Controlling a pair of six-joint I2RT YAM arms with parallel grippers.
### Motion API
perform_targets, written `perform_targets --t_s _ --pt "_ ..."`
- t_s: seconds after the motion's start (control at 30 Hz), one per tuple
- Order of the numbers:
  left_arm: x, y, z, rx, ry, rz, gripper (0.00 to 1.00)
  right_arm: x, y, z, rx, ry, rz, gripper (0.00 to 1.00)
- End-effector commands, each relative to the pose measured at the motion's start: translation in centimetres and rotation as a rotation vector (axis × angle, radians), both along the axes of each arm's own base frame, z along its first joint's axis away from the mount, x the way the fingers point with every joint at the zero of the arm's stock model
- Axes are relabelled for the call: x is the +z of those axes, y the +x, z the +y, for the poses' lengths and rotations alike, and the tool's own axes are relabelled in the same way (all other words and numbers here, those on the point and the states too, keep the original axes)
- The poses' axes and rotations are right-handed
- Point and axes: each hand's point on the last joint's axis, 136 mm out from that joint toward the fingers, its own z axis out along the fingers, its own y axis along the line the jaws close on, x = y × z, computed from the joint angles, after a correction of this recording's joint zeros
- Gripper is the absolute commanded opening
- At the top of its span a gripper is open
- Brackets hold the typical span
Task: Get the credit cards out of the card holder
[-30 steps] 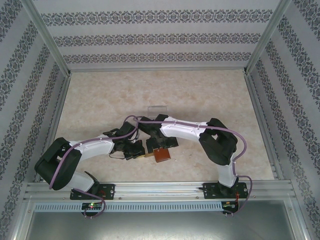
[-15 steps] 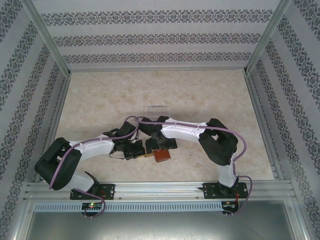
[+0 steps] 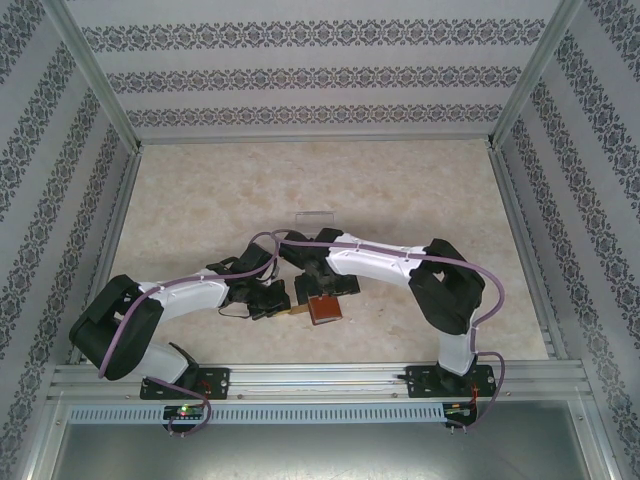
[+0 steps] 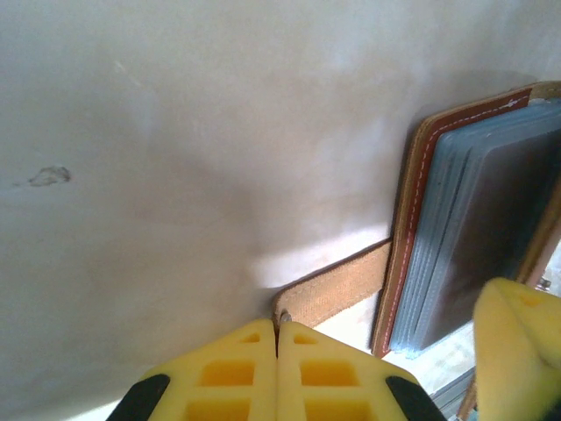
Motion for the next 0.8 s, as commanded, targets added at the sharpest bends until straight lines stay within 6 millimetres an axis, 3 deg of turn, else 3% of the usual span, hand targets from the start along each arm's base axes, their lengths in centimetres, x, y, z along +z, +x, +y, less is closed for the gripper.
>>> perform_targets --t_s 0.0,0.3,0.5,0.6,0.77 --pt "0.2 0.4 0.2 -0.004 0.016 -0.009 0.05 1.9 0.1 -0.5 0.016 -0.006 -0.035 0.98" --pt "0.5 0.4 0.4 -0.005 0.029 -0.011 0.05 3.0 0.3 -1.7 0.011 0.0 -0.047 0.92" --pt "0.7 0.5 0.4 -0.003 0.036 -0.011 0.05 3.4 0.4 -2.5 -0.003 0.031 -0.039 0.78" --pt "0.8 0.6 0.5 -0.001 0.04 -0.015 0.05 3.1 0.3 -2.2 -0.004 0.06 -0.025 0.82" --pt "0.7 0.7 0.5 0.005 0.042 -0.017 0.05 1.3 -0.1 0.5 -0.013 0.166 0.037 0.92"
